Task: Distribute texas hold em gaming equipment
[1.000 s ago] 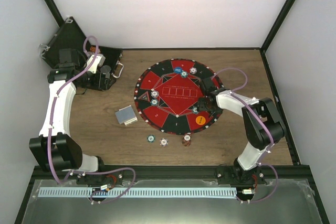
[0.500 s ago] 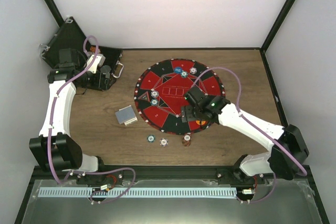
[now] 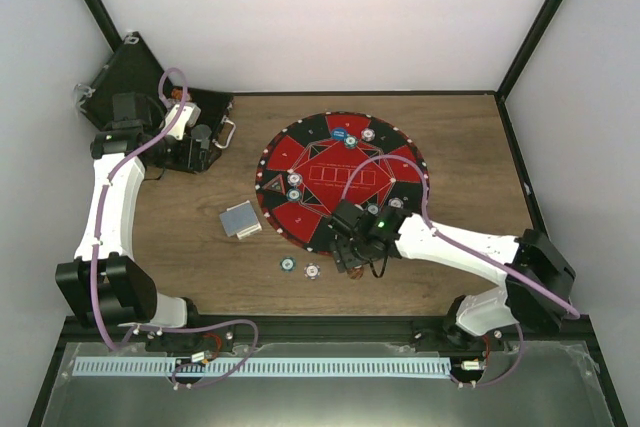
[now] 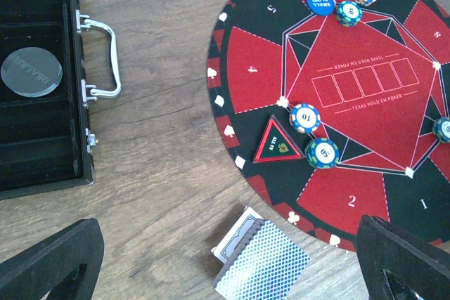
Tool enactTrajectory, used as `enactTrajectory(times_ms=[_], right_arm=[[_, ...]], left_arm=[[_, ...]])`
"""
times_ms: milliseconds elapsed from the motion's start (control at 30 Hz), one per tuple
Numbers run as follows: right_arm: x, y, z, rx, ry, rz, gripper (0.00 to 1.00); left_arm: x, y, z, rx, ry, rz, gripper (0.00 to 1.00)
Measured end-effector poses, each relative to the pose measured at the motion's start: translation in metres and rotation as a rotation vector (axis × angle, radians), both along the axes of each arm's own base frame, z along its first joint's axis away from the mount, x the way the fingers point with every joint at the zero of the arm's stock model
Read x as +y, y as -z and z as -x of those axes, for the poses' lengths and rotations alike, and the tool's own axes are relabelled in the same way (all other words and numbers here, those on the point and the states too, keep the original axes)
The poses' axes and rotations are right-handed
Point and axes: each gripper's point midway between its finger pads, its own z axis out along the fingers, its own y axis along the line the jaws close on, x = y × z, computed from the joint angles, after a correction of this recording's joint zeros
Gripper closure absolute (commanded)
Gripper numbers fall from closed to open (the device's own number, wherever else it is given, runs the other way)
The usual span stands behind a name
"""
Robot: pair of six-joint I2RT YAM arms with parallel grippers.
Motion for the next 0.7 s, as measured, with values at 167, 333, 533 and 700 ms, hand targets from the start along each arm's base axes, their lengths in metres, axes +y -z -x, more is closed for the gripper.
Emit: enactTrajectory(times_ms=[167,333,533,700], right_arm=[[-0.008,0.017,0.006,0.035,0.004,0.045,0.21],[-0.010,0.027,0.009,0.057,0.000,0.060,0.26],[-0.011,0.030,0.011,0.063,0.000,0.062,0.36],[-0.010,0.034,0.011,0.069,-0.003,0.064,0.40]], left_arm=[[0.000,0.000,0.000,0.000,0.000,0.000,0.00],[0.000,0.000,0.000,0.000,0.000,0.000,0.00],[0.000,0.000,0.000,0.000,0.000,0.000,0.00],[0.000,0.000,0.000,0.000,0.000,-0.001,0.00]])
